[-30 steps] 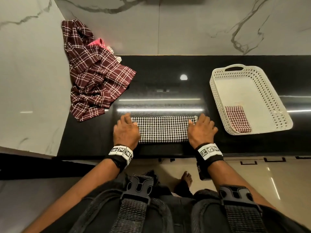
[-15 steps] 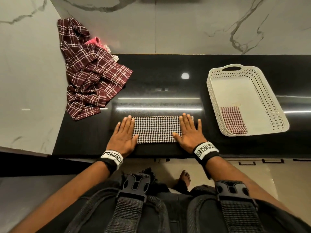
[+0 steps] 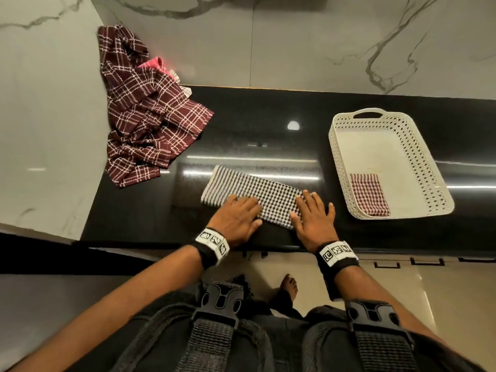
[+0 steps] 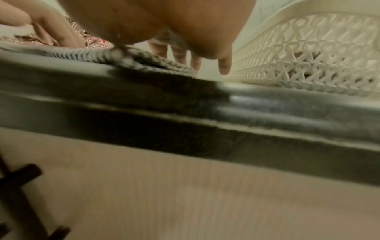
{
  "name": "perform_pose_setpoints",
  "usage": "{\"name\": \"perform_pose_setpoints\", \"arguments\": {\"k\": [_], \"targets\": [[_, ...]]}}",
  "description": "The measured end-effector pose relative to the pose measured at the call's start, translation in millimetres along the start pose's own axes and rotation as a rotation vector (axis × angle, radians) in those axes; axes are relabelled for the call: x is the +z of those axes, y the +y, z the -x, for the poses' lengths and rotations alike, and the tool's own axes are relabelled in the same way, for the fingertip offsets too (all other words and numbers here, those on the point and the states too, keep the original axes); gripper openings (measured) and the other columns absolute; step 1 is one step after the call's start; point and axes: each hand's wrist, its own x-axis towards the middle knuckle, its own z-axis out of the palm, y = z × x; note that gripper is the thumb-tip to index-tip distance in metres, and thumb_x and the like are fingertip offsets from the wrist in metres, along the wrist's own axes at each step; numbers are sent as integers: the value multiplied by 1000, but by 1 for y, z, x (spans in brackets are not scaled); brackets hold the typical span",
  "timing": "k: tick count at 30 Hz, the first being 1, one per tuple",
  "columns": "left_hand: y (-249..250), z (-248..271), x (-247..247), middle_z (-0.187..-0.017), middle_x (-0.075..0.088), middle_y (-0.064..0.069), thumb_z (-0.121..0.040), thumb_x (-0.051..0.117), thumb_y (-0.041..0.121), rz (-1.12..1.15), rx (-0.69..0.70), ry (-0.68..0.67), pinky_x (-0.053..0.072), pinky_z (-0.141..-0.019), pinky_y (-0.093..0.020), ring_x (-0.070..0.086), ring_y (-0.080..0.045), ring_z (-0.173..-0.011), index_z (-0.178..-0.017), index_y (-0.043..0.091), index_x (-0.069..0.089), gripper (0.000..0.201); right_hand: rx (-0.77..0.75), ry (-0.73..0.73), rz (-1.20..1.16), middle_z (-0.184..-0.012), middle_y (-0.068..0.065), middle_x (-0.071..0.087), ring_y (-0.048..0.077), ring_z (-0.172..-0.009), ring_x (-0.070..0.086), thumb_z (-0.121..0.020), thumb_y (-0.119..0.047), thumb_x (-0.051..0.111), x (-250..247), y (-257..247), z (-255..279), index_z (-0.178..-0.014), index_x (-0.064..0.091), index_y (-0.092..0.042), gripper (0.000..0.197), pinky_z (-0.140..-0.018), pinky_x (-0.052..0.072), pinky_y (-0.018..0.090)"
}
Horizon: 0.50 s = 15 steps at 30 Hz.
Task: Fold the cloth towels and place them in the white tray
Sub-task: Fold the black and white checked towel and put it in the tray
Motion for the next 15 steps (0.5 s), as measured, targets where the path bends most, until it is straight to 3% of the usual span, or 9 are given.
{"name": "perform_pose_setpoints", "arguments": {"k": [3,6,8,10,12,13,15], "targets": [[-27,-10,-5,-132,55,-5,-97,27,51,-21,-107,-10,32,-107,-48,47,-24,-123,-123,17,58,52,-7,142,-21,-139,4,47,26,-129,37,-94,-56,25,3,-14,27,-134,52,-24,57,-105,28,51],[-44,4,-3,-144,48,-10,-97,25,55,79,-120,7,24,-117,-51,38,-27,-138,-133,13,54,62,-183,113,-47,-122,0,52,23,-116,45,-95,-56,34,15,-40,54,-123,58,-26,47,-95,33,44],[-43,23,3,-157,35,-11,-98,24,63,118,-5,-13,18,-121,-51,26,-27,-148,-147,11,41,74,-288,118,-45,-126,1,52,25,-119,47,-94,-57,39,24,-52,62,-125,58,-24,49,-97,37,47],[-36,48,12,-163,23,-11,-95,24,73,117,130,-52,13,-123,-49,15,-25,-152,-154,10,29,86,-349,121,-71,-148,6,42,27,-139,35,-91,-63,44,28,-58,58,-141,49,-20,66,-112,31,53],[-31,70,24,-166,8,-11,-90,29,77,86,151,-126,6,-124,-48,3,-23,-154,-157,9,17,96,-406,-7,-37,-165,5,11,23,-153,3,-85,-70,48,29,-59,49,-156,23,-17,92,-122,5,53],[-29,78,31,-166,3,-11,-90,35,73,61,134,-140,4,-124,-48,-1,-23,-154,-158,9,13,97,-431,-98,9,-167,2,-4,19,-152,-12,-82,-72,52,29,-59,44,-159,9,-18,103,-121,-5,52],[-25,86,40,-166,4,-11,-86,51,52,12,95,-104,9,-124,-49,2,-25,-154,-158,9,13,92,-463,-189,98,-164,-2,-20,15,-149,-23,-80,-65,62,31,-57,38,-158,-7,-21,113,-118,-16,51]]}}
